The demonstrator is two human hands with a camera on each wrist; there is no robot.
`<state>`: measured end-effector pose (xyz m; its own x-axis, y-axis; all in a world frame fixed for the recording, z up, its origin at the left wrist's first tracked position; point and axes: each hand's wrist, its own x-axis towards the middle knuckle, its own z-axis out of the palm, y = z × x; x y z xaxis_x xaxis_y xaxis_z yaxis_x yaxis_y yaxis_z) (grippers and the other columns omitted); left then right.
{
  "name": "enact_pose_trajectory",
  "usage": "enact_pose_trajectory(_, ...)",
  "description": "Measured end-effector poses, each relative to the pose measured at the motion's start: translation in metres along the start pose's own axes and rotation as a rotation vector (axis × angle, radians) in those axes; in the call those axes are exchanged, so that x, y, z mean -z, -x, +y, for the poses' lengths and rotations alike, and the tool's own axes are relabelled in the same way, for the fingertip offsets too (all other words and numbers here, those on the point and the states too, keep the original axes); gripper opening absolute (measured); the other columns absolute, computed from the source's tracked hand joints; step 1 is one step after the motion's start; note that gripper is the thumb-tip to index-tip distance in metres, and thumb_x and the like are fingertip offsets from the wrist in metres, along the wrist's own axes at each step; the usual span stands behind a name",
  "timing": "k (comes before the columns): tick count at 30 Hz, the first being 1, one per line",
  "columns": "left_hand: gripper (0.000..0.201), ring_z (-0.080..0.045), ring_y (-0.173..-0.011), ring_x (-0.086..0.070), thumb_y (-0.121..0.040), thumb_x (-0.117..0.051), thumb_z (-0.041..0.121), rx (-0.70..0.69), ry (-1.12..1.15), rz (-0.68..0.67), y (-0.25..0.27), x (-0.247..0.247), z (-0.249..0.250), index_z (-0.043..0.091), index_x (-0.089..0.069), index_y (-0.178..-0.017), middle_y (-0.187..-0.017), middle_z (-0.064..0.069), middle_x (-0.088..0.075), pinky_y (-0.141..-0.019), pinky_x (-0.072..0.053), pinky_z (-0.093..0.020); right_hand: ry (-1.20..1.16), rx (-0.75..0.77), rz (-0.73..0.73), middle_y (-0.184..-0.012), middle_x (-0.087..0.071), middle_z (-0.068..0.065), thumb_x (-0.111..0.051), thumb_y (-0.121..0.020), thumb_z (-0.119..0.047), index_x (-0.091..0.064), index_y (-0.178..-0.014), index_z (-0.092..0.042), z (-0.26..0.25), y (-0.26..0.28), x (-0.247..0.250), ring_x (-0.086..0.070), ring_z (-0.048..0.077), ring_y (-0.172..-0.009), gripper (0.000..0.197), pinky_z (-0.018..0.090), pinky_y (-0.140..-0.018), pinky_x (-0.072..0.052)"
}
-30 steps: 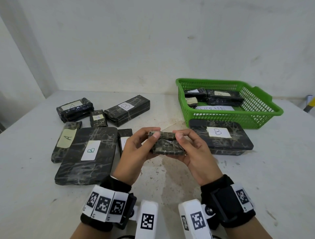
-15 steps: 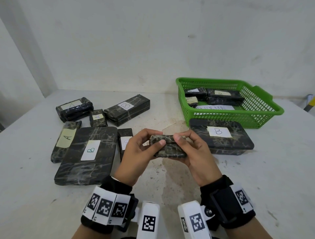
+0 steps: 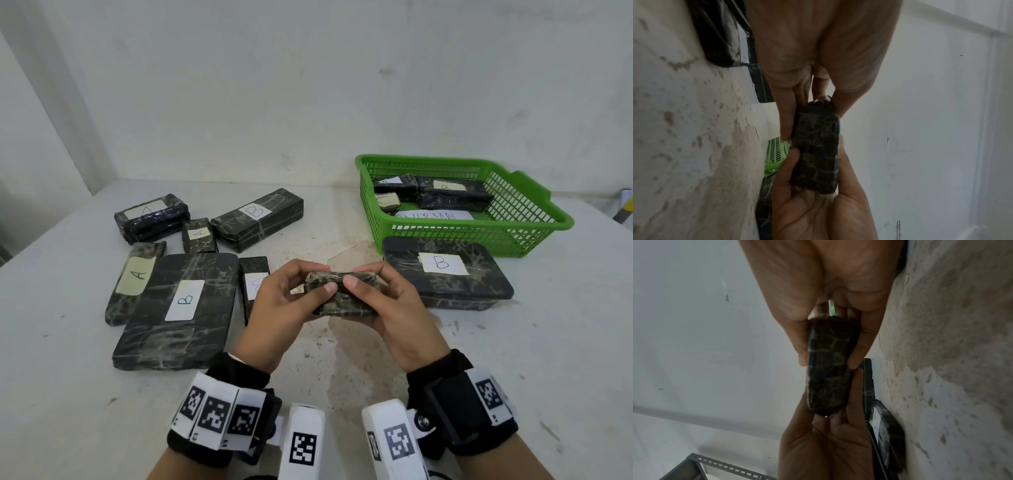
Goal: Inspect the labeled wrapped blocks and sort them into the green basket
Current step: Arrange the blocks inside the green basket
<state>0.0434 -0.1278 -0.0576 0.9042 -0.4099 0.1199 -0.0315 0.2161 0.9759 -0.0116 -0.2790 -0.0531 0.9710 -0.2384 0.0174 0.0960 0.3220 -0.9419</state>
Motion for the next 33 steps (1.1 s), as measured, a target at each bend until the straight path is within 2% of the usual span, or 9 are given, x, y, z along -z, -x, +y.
enact_pose_trajectory(7,0.039,-0.021,-0.093,-0.069,-0.076,-0.075,0.018,0.075,0.101,-0.042,-0.001,0.003,0.001,0.009,-0.066,-0.113,-0.11,-0.013,-0.07,-0.08,-0.059,-0.031,-0.021,-0.009,-0.01,-0.088,-0.073,0.009,-0.073,-0.066,-0.012,-0.063,-0.098,-0.01,0.001,-0.001,0.004,-0.072,0.019,-0.08,0.034,0.029,-0.066,-0.059)
enact_pose_trajectory(10,0.038,-0.02,-0.092,-0.07,-0.078,-0.073,0.01,0.046,0.114,-0.04,-0.001,0.003,-0.001,0.007,-0.065,-0.115,-0.112,-0.015,-0.068,-0.079,-0.059,-0.031,-0.047,-0.006,-0.028,-0.091,-0.072,0.01,-0.072,-0.068,-0.012,-0.063,-0.099,-0.011,0.001,-0.003,0.004,-0.071,0.019,-0.08,0.032,0.028,-0.067,-0.058)
enact_pose_trajectory(14,0.04,-0.02,-0.095,-0.069,-0.08,-0.07,0.002,0.018,0.163,-0.048,-0.002,0.005,0.0,0.006,-0.062,-0.119,-0.112,-0.013,-0.067,-0.08,-0.058,-0.03,-0.081,0.016,-0.082,-0.1,-0.07,0.012,-0.069,-0.072,-0.008,-0.061,-0.105,-0.012,0.002,-0.002,0.003,-0.068,0.022,-0.09,0.034,0.031,-0.078,-0.058)
enact_pose_trajectory(18,0.059,-0.018,-0.103,-0.068,-0.073,-0.068,-0.001,-0.009,0.214,-0.043,-0.003,0.004,0.0,0.009,-0.053,-0.129,-0.123,-0.008,-0.067,-0.083,-0.057,-0.029,-0.085,0.045,-0.106,-0.103,-0.066,0.008,-0.068,-0.073,-0.002,-0.061,-0.106,-0.015,0.003,-0.001,0.003,-0.063,0.021,-0.098,0.036,0.029,-0.084,-0.056)
enact_pose_trajectory(21,0.062,-0.019,-0.106,-0.067,-0.072,-0.07,-0.004,-0.013,0.214,-0.023,-0.004,0.004,0.0,0.012,-0.053,-0.13,-0.125,-0.007,-0.067,-0.086,-0.057,-0.03,-0.067,0.047,-0.118,-0.109,-0.069,0.002,-0.07,-0.075,0.003,-0.06,-0.117,-0.019,0.002,-0.001,0.004,-0.063,0.021,-0.106,0.048,0.032,-0.09,-0.055)
enact_pose_trajectory(24,0.051,-0.024,-0.106,-0.068,-0.082,-0.065,-0.013,-0.009,0.191,0.019,-0.004,0.004,0.0,0.009,-0.055,-0.127,-0.119,-0.013,-0.068,-0.088,-0.057,-0.032,-0.059,0.063,-0.116,-0.123,-0.067,0.007,-0.07,-0.075,0.004,-0.055,-0.131,-0.022,0.0,-0.001,0.004,-0.063,0.023,-0.114,0.064,0.038,-0.098,-0.053)
enact_pose_trajectory(26,0.044,-0.023,-0.101,-0.068,-0.084,-0.064,-0.013,-0.01,0.183,0.06,-0.005,0.006,0.0,0.008,-0.059,-0.123,-0.114,-0.014,-0.069,-0.088,-0.057,-0.034,-0.103,0.06,-0.116,-0.124,-0.066,0.01,-0.072,-0.076,-0.003,-0.054,-0.133,-0.021,-0.003,-0.001,0.005,-0.064,0.023,-0.113,0.063,0.038,-0.096,-0.054)
enact_pose_trajectory(29,0.039,-0.024,-0.101,-0.067,-0.084,-0.065,-0.009,-0.007,0.188,0.116,-0.006,0.008,-0.001,0.004,-0.06,-0.121,-0.111,-0.016,-0.068,-0.087,-0.058,-0.037,-0.132,0.059,-0.112,-0.124,-0.063,0.01,-0.071,-0.084,-0.021,-0.061,-0.124,-0.017,-0.008,-0.001,0.005,-0.064,0.02,-0.111,0.041,0.032,-0.083,-0.057)
enact_pose_trajectory(33,0.03,-0.023,-0.099,-0.066,-0.089,-0.06,-0.001,0.037,0.182,0.101,-0.006,0.004,0.001,0.003,-0.061,-0.119,-0.112,-0.019,-0.065,-0.084,-0.06,-0.034,-0.066,0.108,-0.089,-0.112,-0.065,0.008,-0.061,-0.087,-0.015,-0.061,-0.121,-0.013,-0.008,0.0,0.004,-0.064,0.018,-0.102,0.034,0.03,-0.078,-0.056)
